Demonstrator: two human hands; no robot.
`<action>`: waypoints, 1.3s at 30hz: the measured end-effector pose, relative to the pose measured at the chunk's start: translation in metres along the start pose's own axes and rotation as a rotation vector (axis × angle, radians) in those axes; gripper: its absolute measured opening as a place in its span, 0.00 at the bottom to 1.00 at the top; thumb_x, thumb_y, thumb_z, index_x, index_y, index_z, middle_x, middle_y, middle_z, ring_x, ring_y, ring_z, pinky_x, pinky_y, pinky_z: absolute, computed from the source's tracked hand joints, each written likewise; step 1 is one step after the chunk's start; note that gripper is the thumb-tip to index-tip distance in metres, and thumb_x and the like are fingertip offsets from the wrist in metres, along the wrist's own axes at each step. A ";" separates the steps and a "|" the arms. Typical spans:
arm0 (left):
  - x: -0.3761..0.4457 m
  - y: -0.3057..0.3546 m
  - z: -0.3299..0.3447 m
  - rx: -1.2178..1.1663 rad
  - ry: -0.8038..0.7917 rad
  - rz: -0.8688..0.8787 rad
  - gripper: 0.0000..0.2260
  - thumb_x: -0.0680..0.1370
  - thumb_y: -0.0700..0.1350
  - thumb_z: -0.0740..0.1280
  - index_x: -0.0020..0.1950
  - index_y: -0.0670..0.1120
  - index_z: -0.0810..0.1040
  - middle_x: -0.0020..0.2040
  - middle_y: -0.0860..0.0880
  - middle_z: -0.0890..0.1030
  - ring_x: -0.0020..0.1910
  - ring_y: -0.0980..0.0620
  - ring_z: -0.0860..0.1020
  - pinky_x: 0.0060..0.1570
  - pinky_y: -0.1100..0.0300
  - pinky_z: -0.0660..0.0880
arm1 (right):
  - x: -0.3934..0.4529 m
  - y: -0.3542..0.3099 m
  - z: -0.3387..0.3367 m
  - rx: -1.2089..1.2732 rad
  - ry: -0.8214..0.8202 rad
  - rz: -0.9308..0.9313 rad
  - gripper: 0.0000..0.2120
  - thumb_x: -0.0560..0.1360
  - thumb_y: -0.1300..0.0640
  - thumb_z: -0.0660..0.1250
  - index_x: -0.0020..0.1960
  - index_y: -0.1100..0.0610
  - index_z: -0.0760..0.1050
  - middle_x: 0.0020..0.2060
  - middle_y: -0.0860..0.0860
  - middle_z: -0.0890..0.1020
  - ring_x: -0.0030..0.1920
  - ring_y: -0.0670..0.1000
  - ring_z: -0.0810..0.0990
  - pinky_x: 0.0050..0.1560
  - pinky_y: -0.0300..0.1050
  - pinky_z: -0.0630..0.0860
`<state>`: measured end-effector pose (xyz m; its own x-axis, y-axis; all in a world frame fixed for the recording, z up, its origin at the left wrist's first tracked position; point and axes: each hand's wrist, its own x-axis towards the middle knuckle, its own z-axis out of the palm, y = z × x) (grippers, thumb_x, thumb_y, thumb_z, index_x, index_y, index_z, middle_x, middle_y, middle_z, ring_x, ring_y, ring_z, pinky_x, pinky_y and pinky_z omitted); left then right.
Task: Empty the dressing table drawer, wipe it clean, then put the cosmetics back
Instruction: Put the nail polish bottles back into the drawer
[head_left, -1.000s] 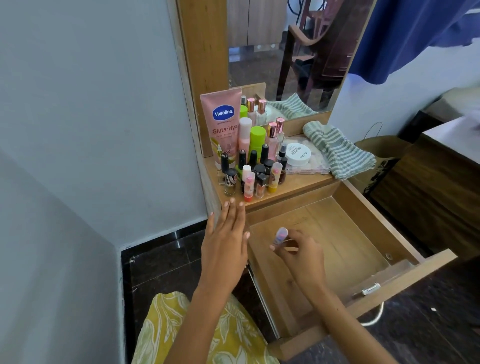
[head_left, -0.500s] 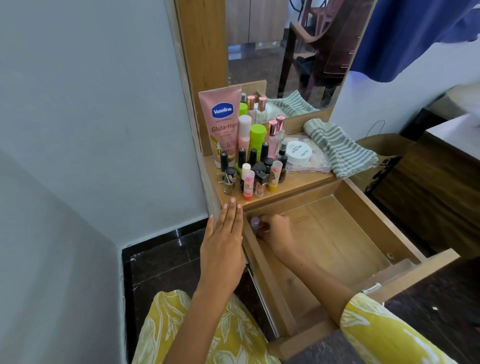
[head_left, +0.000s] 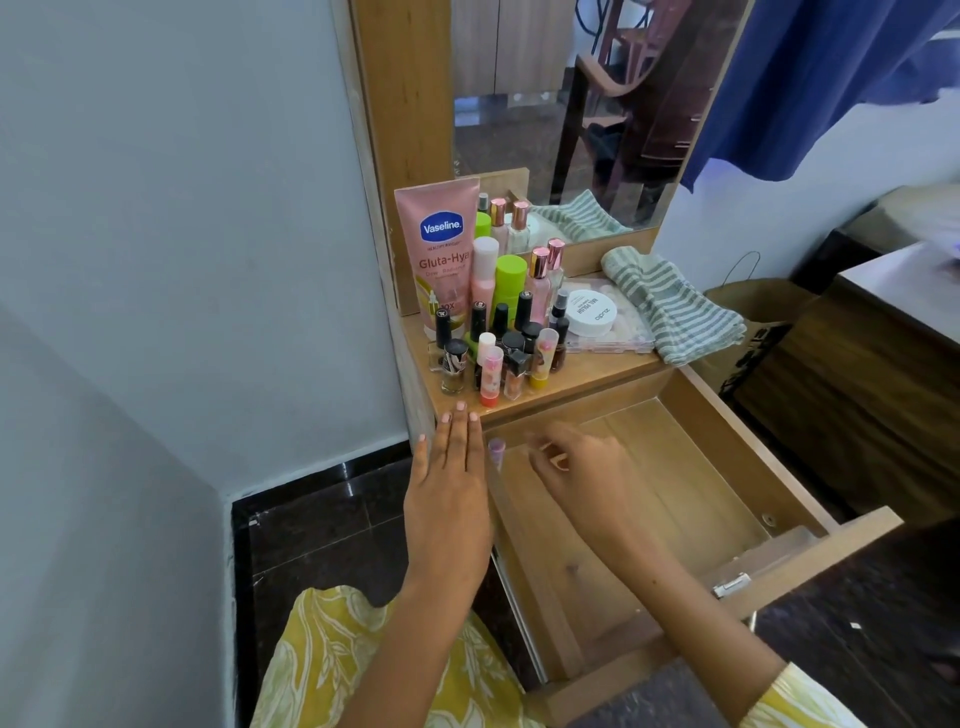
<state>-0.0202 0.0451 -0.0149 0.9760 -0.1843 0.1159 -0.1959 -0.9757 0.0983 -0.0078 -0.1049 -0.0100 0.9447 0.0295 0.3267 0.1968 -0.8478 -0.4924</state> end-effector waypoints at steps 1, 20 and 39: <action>0.000 0.001 0.000 0.003 -0.005 -0.004 0.31 0.81 0.39 0.53 0.71 0.43 0.30 0.74 0.45 0.32 0.75 0.47 0.37 0.68 0.52 0.33 | 0.000 -0.005 -0.007 0.017 0.093 -0.052 0.06 0.75 0.55 0.68 0.52 0.52 0.80 0.41 0.44 0.82 0.37 0.41 0.79 0.38 0.43 0.79; -0.001 0.002 -0.002 -0.022 -0.034 -0.022 0.31 0.81 0.40 0.52 0.71 0.43 0.29 0.73 0.45 0.30 0.75 0.48 0.35 0.69 0.52 0.32 | 0.006 -0.014 -0.020 0.333 0.305 -0.260 0.10 0.71 0.57 0.75 0.49 0.56 0.77 0.44 0.41 0.82 0.45 0.39 0.81 0.43 0.37 0.80; -0.002 0.000 -0.001 -0.024 -0.030 -0.008 0.32 0.82 0.42 0.53 0.71 0.44 0.29 0.73 0.46 0.30 0.75 0.48 0.34 0.73 0.51 0.37 | 0.018 0.024 0.049 0.168 -0.124 0.107 0.10 0.70 0.64 0.72 0.46 0.51 0.77 0.42 0.46 0.82 0.45 0.45 0.81 0.48 0.48 0.81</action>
<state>-0.0219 0.0454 -0.0146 0.9800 -0.1799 0.0851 -0.1895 -0.9742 0.1227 0.0270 -0.0990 -0.0551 0.9854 0.0174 0.1692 0.1249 -0.7496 -0.6500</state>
